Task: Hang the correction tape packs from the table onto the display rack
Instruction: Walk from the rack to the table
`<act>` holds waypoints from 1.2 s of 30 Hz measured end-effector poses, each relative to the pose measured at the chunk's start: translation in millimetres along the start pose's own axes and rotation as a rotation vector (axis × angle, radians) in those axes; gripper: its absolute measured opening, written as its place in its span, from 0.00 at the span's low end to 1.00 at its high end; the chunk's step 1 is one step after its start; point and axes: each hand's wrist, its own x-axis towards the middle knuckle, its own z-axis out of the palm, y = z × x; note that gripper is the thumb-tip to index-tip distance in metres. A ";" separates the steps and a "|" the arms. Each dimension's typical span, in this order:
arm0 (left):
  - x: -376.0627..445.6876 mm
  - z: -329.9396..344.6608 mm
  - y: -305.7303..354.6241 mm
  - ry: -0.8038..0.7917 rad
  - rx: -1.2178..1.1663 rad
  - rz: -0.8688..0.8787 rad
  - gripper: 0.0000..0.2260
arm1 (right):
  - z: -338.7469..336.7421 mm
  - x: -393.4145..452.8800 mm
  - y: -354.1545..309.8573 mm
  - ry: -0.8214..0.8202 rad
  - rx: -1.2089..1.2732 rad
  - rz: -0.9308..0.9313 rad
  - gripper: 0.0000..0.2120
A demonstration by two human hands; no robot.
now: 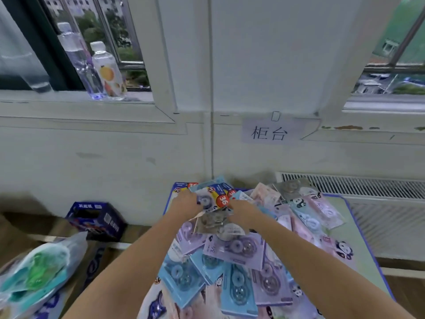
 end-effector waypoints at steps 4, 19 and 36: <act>38.8 5.0 0.4 -0.034 -0.019 0.030 0.24 | 3.4 21.7 -5.9 -0.038 0.017 -0.037 0.16; 77.6 20.7 -13.5 -0.161 -0.055 0.101 0.34 | 7.4 38.1 -8.0 -0.083 0.031 -0.149 0.21; 20.5 -4.8 -12.4 0.200 -0.772 -0.117 0.38 | -17.9 -14.9 10.2 0.000 0.208 -0.170 0.32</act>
